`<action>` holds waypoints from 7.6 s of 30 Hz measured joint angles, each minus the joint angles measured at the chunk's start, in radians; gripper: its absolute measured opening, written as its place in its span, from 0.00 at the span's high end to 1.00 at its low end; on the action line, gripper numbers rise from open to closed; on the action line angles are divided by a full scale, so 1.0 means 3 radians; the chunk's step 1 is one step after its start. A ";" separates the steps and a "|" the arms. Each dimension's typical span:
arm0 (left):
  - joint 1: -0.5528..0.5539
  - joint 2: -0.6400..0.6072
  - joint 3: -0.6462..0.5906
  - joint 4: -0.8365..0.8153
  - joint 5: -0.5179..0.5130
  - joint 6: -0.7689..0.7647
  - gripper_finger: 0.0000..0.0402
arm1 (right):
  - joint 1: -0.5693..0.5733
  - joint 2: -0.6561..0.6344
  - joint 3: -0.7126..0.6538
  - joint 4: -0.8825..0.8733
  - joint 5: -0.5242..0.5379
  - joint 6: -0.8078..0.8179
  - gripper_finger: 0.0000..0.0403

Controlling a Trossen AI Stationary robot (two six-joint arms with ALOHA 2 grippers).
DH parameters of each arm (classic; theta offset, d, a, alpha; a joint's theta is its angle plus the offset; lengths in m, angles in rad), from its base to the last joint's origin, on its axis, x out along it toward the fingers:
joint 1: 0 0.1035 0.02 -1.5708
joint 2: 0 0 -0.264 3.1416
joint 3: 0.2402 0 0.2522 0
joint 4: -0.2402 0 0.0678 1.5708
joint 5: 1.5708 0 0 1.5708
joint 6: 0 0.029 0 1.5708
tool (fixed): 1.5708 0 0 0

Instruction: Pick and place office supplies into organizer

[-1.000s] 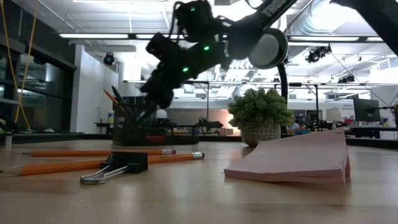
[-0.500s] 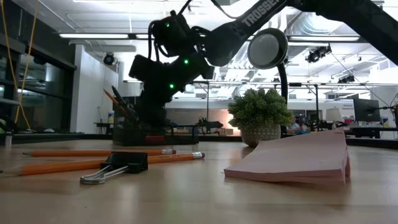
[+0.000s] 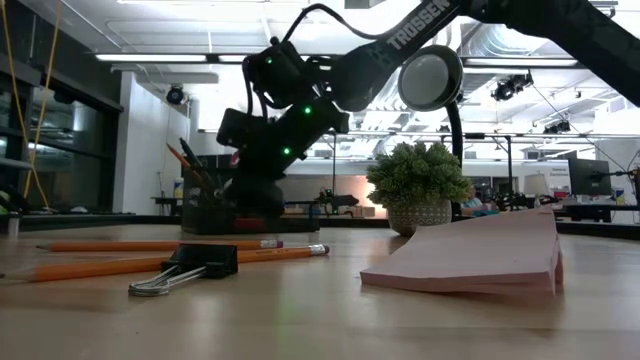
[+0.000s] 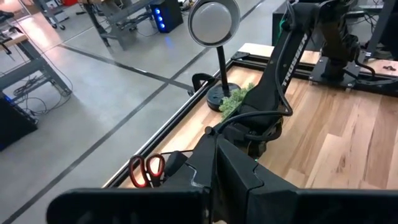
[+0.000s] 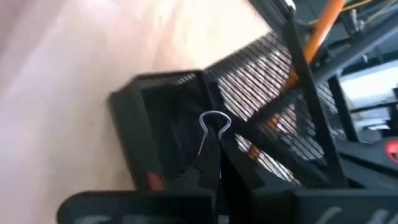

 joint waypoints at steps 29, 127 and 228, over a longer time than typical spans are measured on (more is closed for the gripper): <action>0.0001 0.0001 -0.0003 -0.0038 -0.0001 0.0135 0.99 | 0.0051 -0.0075 0.0000 -0.0031 0.0296 0.0005 0.70; -0.1798 0.0004 -0.0454 -0.0009 0.1182 0.0140 0.99 | 0.1751 0.0598 0.1919 -0.3366 -0.0814 0.8058 0.78; -0.1790 0.0003 -0.0454 -0.0023 0.0916 0.0260 0.99 | 0.0605 0.0518 0.2338 -0.4027 -0.0463 0.4710 1.00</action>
